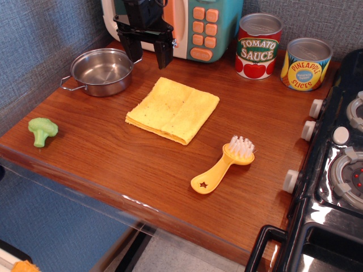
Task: Move the pot onto the towel.
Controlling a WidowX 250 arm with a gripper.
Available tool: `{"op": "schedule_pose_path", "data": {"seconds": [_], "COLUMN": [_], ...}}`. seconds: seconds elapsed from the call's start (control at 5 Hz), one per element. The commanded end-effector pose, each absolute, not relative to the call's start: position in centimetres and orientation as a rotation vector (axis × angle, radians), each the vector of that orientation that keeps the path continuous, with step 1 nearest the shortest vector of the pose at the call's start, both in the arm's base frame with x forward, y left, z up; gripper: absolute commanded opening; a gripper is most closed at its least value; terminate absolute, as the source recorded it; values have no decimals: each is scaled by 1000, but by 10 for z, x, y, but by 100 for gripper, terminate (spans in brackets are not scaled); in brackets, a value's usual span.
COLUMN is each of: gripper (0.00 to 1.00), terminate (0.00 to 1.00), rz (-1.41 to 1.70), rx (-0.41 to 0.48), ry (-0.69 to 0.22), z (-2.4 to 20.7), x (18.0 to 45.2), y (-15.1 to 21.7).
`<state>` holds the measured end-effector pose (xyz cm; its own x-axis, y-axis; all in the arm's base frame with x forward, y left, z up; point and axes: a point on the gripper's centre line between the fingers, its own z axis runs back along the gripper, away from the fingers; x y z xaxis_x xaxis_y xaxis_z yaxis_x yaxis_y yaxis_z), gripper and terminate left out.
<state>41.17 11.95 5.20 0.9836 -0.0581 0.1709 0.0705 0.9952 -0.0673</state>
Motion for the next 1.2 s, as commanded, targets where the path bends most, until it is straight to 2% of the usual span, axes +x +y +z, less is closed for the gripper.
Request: {"op": "schedule_pose_path", "data": {"seconds": [0.0,0.4,0.6,1.0], "gripper": [100,100,100,100], "terminate": [0,0,0,0], "rz": [-56,-29,-13,7], "rx": [-10,37,88,99], "ry": [-164,-178,-96,-22], "z": [69,85,67,42], "x": [407,396,391,391], "y": [136,149,156,161]}}
